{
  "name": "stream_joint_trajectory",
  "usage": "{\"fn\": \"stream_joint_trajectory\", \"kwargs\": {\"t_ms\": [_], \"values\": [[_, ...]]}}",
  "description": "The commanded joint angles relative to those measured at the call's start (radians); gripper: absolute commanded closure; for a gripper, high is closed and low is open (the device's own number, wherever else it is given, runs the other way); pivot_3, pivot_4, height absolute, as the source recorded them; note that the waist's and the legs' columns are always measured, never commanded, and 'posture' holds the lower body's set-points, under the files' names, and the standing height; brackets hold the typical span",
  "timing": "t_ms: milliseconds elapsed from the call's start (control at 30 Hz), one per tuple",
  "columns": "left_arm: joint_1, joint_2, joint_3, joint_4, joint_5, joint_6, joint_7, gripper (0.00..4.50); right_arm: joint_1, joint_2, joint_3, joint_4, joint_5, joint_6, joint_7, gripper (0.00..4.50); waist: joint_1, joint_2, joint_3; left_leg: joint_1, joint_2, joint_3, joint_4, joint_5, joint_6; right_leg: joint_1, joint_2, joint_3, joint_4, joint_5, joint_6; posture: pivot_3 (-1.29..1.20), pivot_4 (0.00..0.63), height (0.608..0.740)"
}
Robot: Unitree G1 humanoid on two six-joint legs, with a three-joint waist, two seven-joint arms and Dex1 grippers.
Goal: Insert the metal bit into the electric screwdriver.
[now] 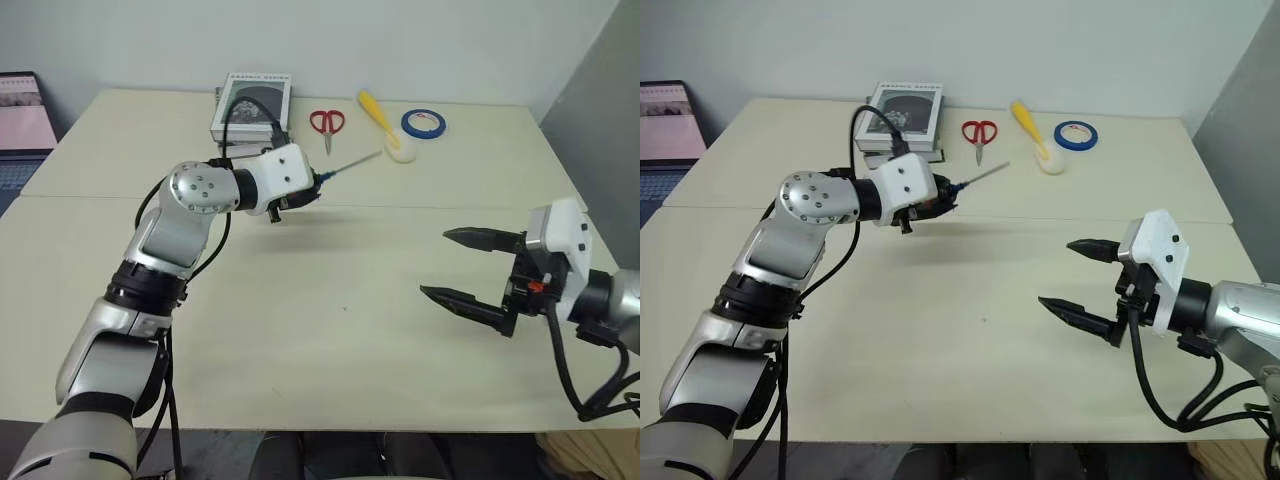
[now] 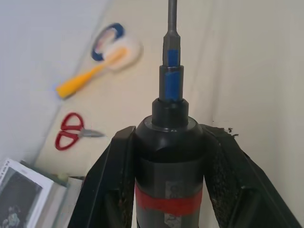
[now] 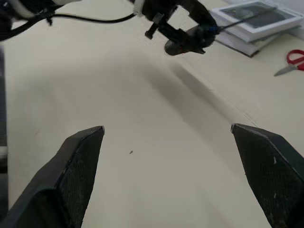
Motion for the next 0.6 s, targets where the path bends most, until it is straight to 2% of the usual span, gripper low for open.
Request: {"fn": "stream_joint_trajectory", "kwargs": {"t_ms": [33,133,267,600], "values": [[-0.079,0.009,-0.057,0.067,0.052,-0.125,-0.133,2.87,0.011,-0.054,-0.056,-0.009,0.023,-0.047,0.037,0.0,0.005,0.0,0.0,0.0,0.0,0.0,0.0,0.0,0.0,0.0,0.0,0.0,0.0,0.0,0.0,0.0,0.15,0.74],[-0.096,0.001,-0.087,0.121,0.079,-0.206,-0.188,2.87,0.019,-0.073,-0.051,-0.001,0.016,-0.071,0.041,0.0,0.006,0.0,0.0,0.0,0.0,0.0,0.0,0.0,0.0,0.0,0.0,0.0,0.0,0.0,0.0,0.0,0.15,0.74],[-0.098,-0.084,-0.184,0.206,0.119,-0.274,-0.278,2.87,0.036,-0.116,-0.011,0.014,-0.049,-0.128,0.077,0.0,0.009,0.0,0.0,-0.001,0.0,0.001,0.0,0.0,0.0,0.0,0.0,0.0,0.001,0.001,-0.001,0.0,0.15,0.74],[-0.083,-0.207,-0.206,0.241,0.175,-0.229,-0.297,2.87,0.027,-0.125,0.045,0.026,-0.045,-0.148,0.056,0.0,0.012,0.0,0.0,-0.002,0.0,0.001,0.002,0.0,0.0,0.0,-0.001,0.0,0.002,0.001,-0.002,0.0,0.15,0.74]]}}
